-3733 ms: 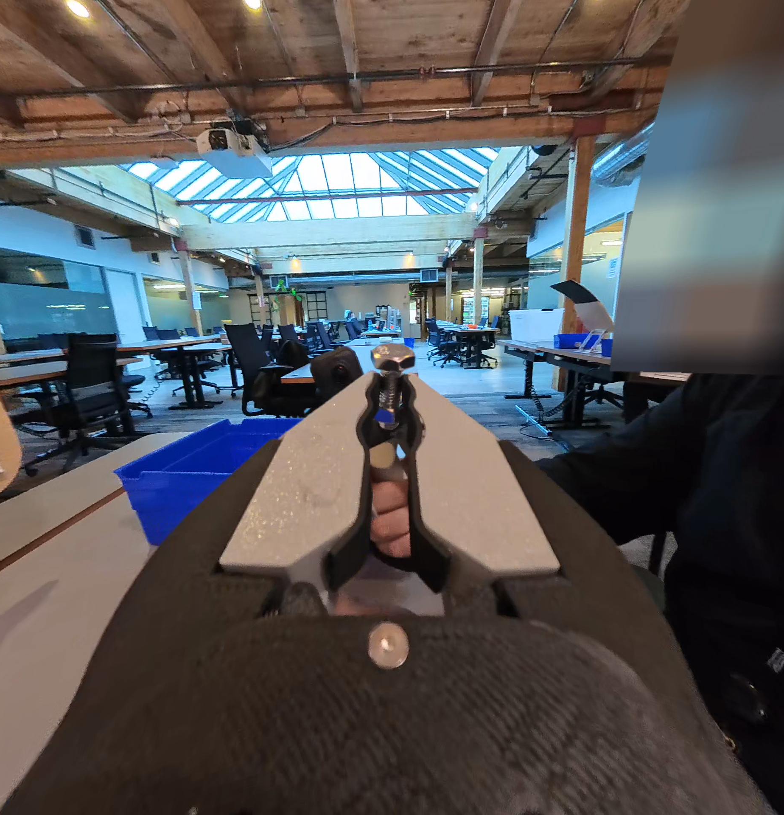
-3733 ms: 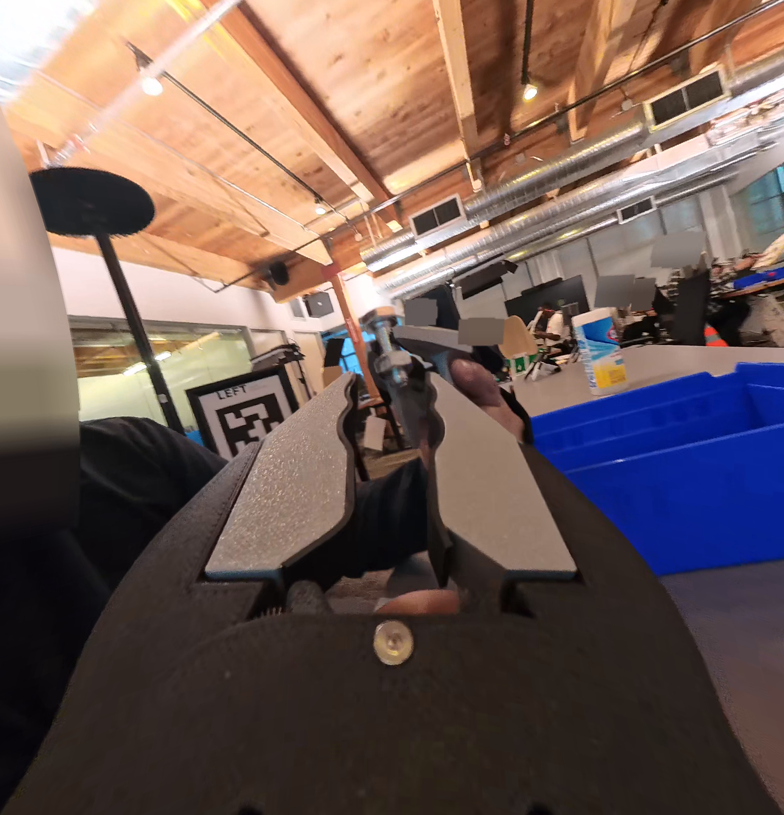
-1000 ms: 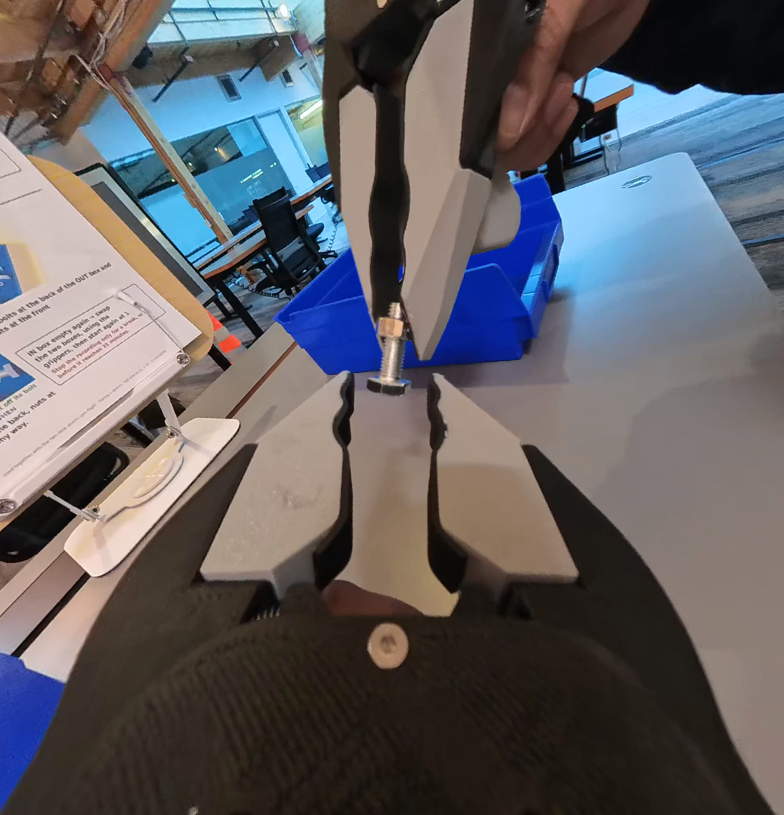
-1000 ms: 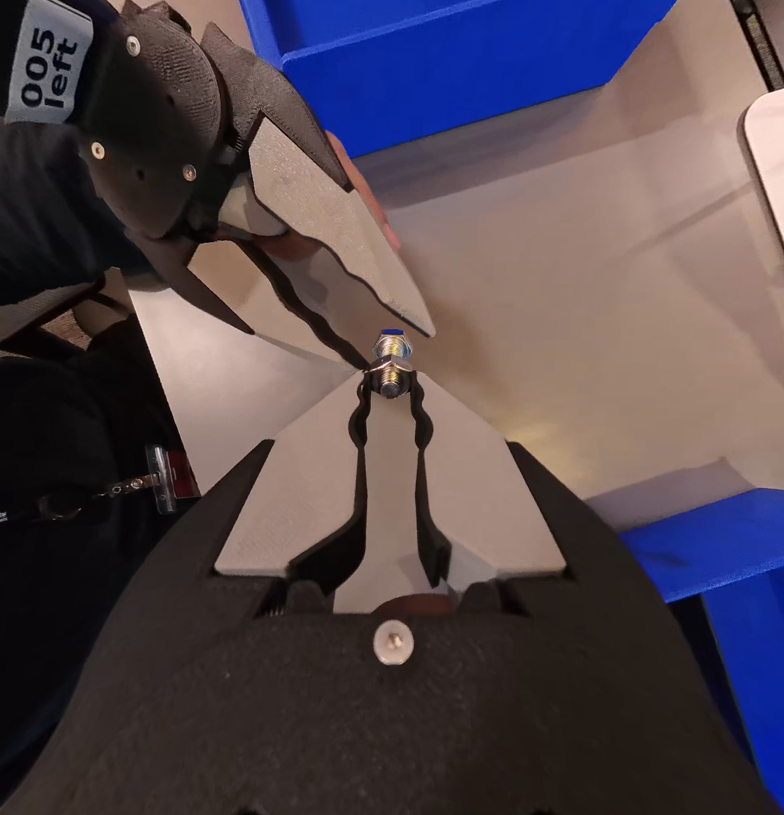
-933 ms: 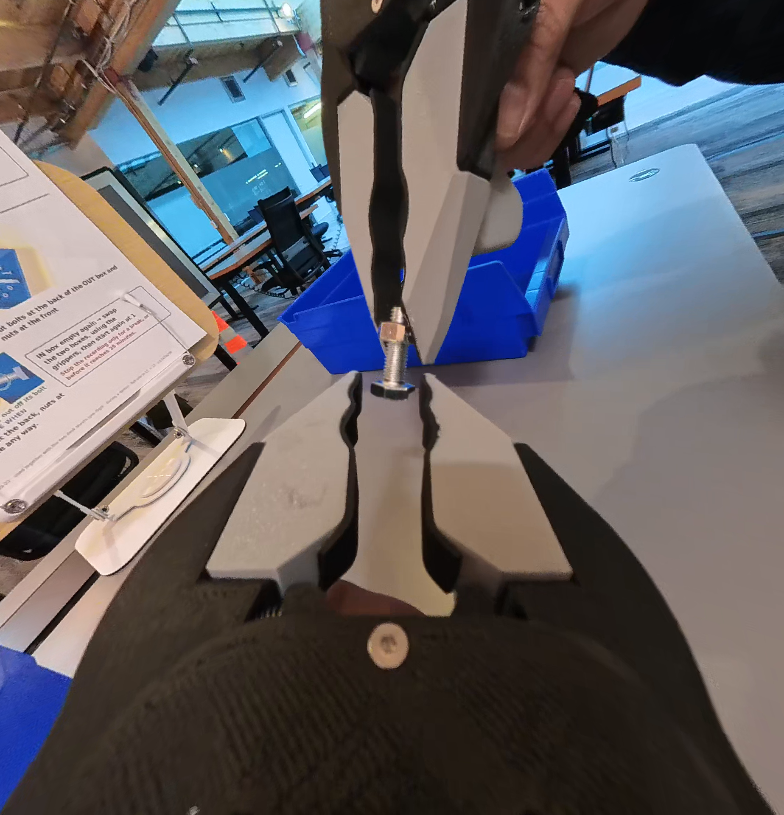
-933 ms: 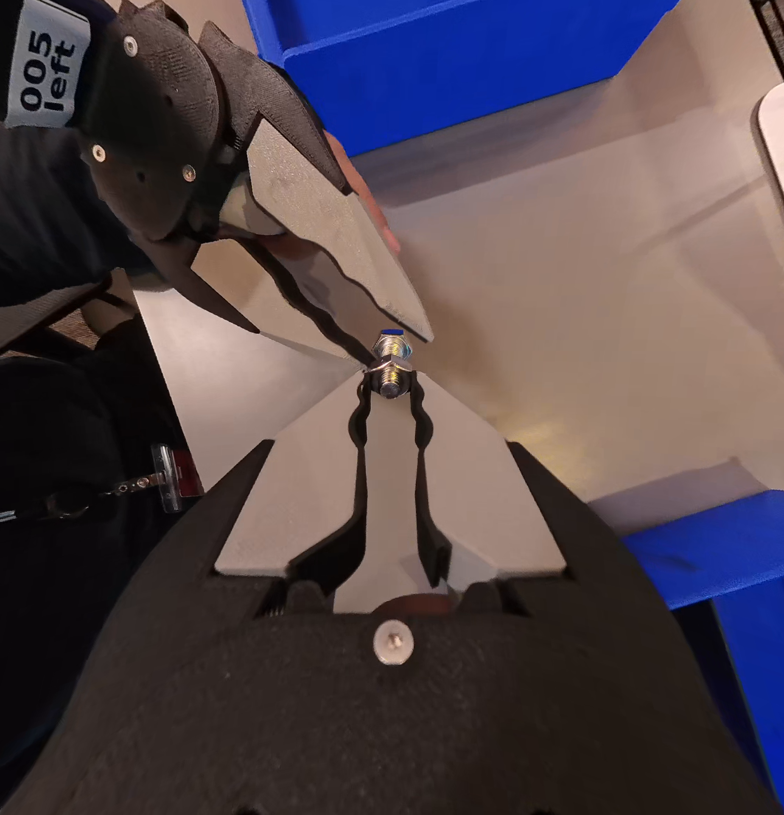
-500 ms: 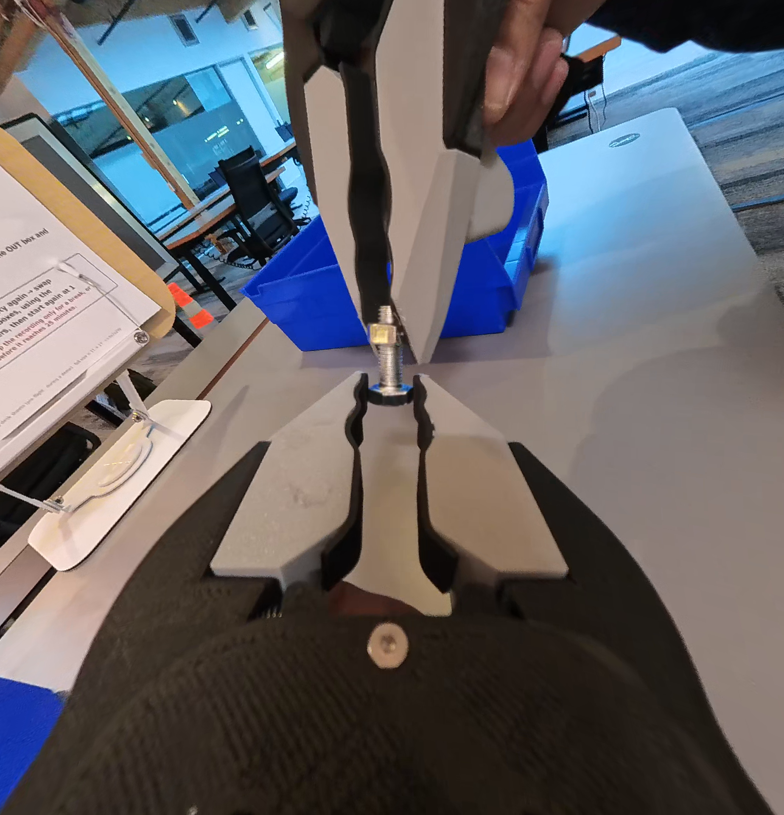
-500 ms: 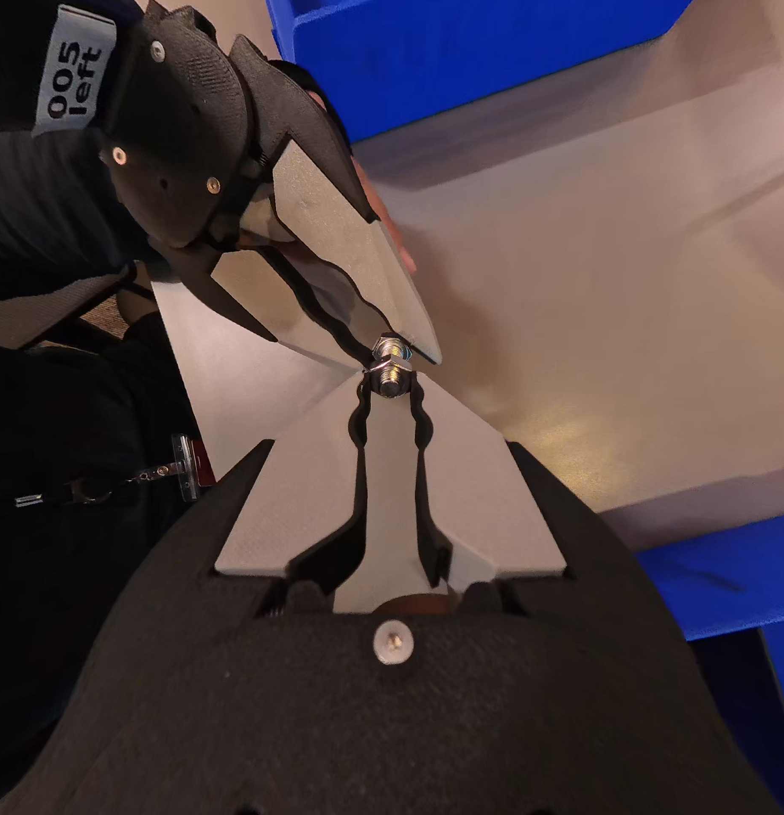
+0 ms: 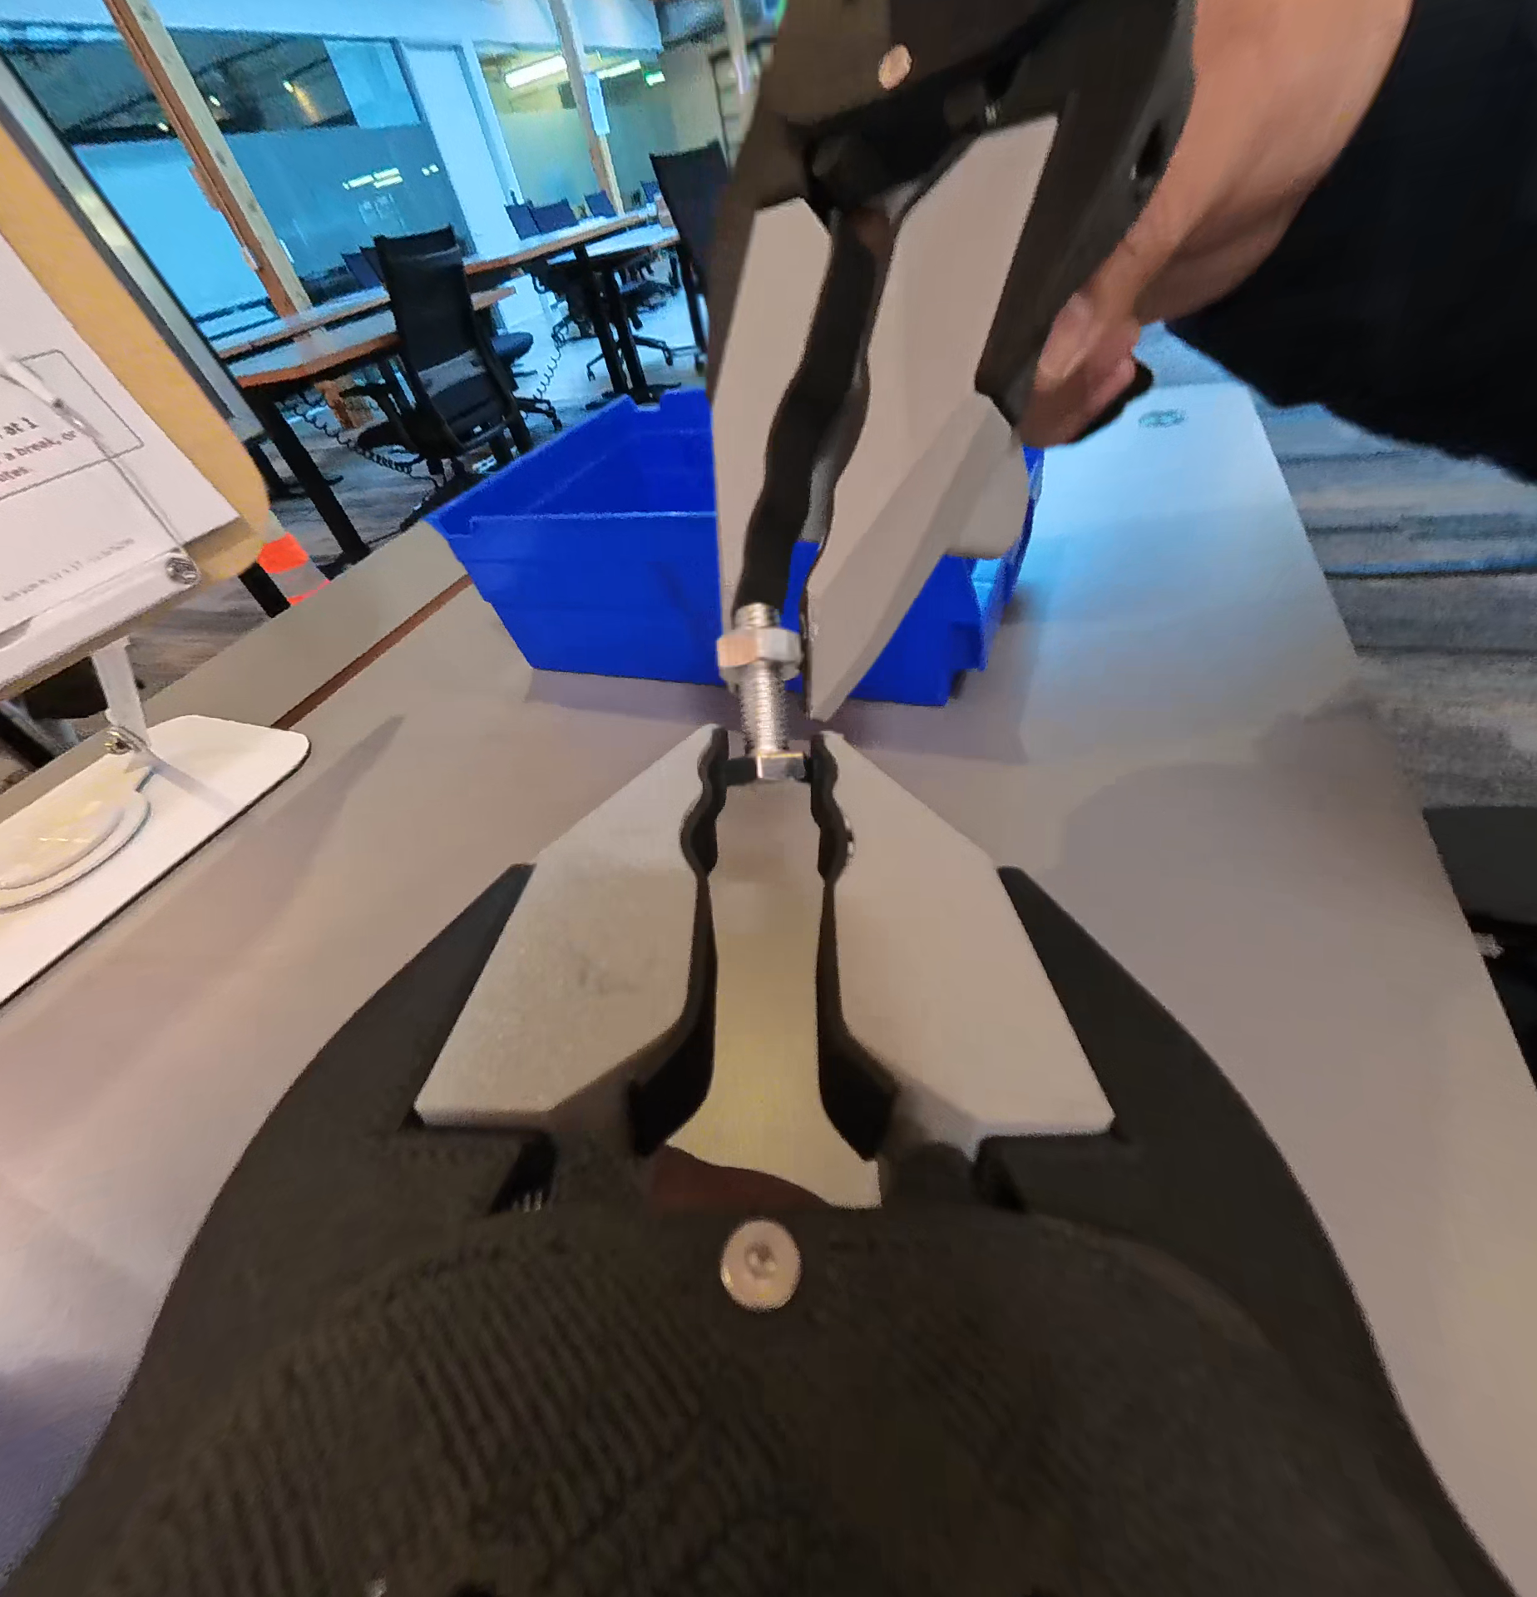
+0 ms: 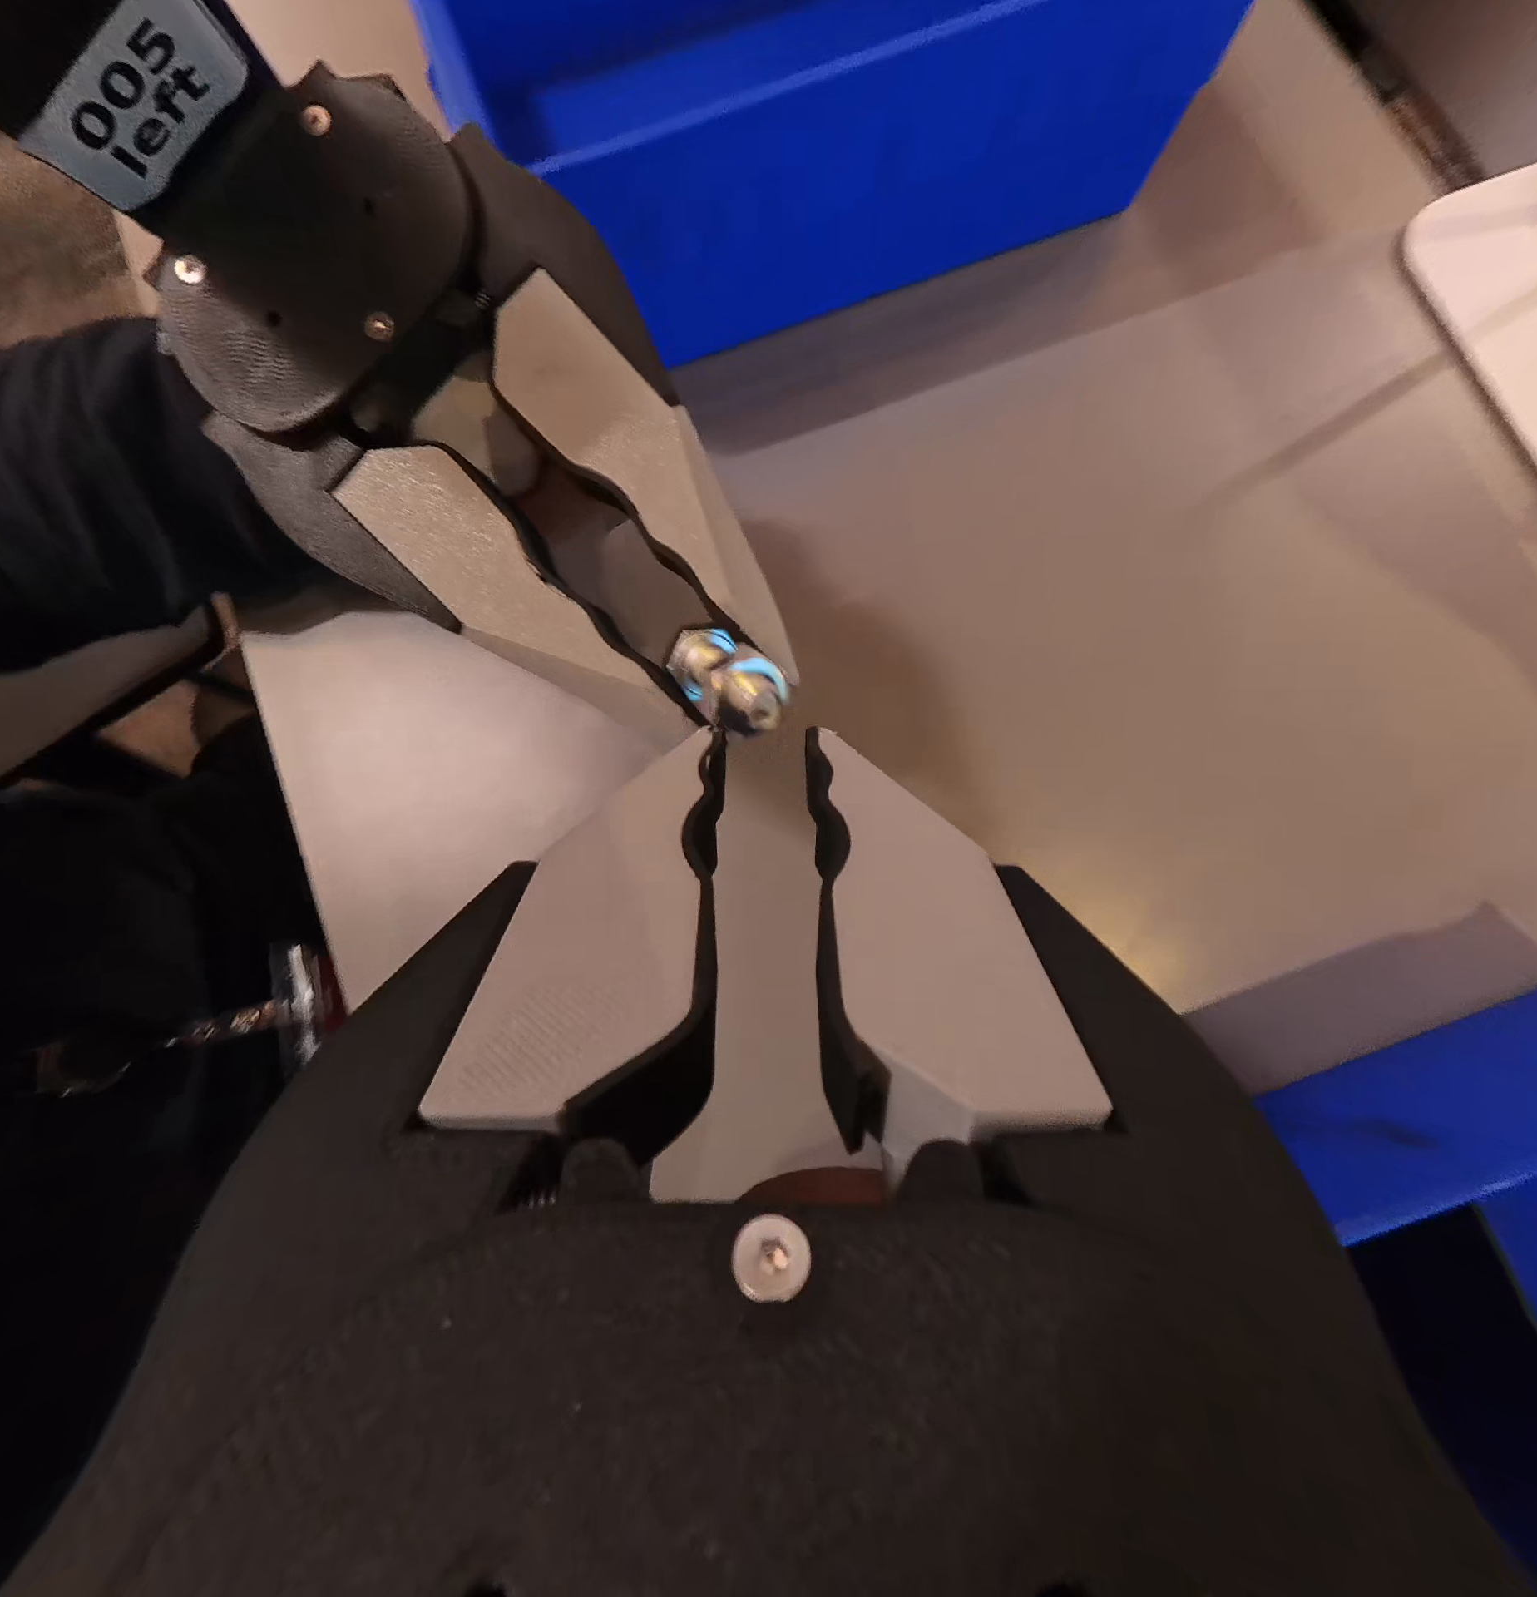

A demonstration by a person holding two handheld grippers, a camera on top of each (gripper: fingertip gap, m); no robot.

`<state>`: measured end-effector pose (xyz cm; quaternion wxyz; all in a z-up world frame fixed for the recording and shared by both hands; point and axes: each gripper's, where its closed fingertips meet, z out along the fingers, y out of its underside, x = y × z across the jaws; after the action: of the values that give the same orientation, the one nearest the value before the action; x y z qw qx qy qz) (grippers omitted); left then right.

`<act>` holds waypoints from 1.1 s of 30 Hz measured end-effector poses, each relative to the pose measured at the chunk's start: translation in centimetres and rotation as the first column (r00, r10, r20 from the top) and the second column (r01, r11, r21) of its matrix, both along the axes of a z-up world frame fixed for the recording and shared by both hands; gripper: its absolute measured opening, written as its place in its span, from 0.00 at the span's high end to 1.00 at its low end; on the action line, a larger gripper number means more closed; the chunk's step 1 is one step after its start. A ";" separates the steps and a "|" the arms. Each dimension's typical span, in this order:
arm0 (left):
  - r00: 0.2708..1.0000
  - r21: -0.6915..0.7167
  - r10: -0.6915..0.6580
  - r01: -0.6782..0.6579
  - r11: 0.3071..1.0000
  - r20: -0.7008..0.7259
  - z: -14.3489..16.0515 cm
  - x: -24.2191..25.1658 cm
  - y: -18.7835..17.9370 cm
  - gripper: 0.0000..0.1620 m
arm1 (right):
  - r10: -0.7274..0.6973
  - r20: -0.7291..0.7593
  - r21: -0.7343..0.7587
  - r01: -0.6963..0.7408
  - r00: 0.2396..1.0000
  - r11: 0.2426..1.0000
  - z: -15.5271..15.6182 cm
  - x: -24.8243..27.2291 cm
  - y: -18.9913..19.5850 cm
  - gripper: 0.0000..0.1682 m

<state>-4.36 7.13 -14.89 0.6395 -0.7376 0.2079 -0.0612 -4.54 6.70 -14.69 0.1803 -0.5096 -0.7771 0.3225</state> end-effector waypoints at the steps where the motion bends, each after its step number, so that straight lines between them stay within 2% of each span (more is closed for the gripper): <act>1: 1.000 0.009 0.001 -0.002 1.000 0.013 0.3 -0.1 0.0 0.89 | -0.006 -0.025 -0.004 0.006 1.000 1.000 0.1 -0.1 0.0 0.91; 5: 1.000 0.030 0.019 -0.019 0.999 -0.002 0.4 -0.4 0.1 0.90 | -0.009 -0.121 -0.067 0.001 0.993 0.998 0.9 -0.6 -0.6 0.92; 6: 0.999 0.048 0.036 -0.036 0.998 -0.002 0.6 -0.6 0.2 0.90 | -0.026 -0.136 -0.103 0.012 0.990 0.995 1.2 -0.7 -0.6 0.91; 8: 0.998 0.073 0.059 -0.059 0.996 0.011 1.1 -1.0 0.3 0.90 | -0.037 -0.173 -0.224 -0.003 0.984 0.975 2.1 -1.0 -1.3 0.83; 11: 0.991 0.144 0.126 -0.129 0.981 0.034 2.4 -2.4 0.2 0.90 | -0.057 -0.218 -0.362 -0.026 0.974 0.932 3.2 -0.9 -2.1 0.82; 14: 0.987 0.207 0.138 -0.151 0.967 0.077 3.8 -2.9 -0.2 0.90 | -0.142 -0.307 -0.357 0.024 0.941 0.934 3.4 -1.5 -1.5 0.78; 19: 0.986 0.211 0.136 -0.153 0.965 0.092 3.9 -2.8 -0.1 0.90 | -0.192 -0.516 -0.394 -0.032 0.835 0.919 6.2 -2.0 -2.2 0.76; 23: 0.986 0.205 0.124 -0.145 0.968 0.115 3.9 -2.6 0.0 0.90 | -0.223 -0.530 -0.421 -0.026 0.818 0.907 6.1 -3.0 -2.0 0.80; 27: 0.987 0.183 0.096 -0.119 0.976 0.129 3.4 -1.8 0.3 0.90 | -0.216 -0.549 -0.513 -0.122 0.807 0.849 7.0 -3.6 -2.7 0.80; 30: 0.986 0.199 0.120 -0.141 0.970 0.111 3.5 -2.0 0.4 0.90 | -0.258 -0.576 -0.559 -0.144 0.776 0.816 7.6 -3.6 -2.0 0.79; 33: 0.976 0.235 0.163 -0.194 0.952 0.147 4.4 -3.2 0.1 0.90 | -0.305 -0.600 -0.553 -0.107 0.740 0.827 7.0 -3.4 -0.7 0.79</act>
<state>-7.61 7.22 -10.46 0.7415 -0.6622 0.1057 -0.0230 -7.94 6.03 -7.67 0.3074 -0.4325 -0.5031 0.6822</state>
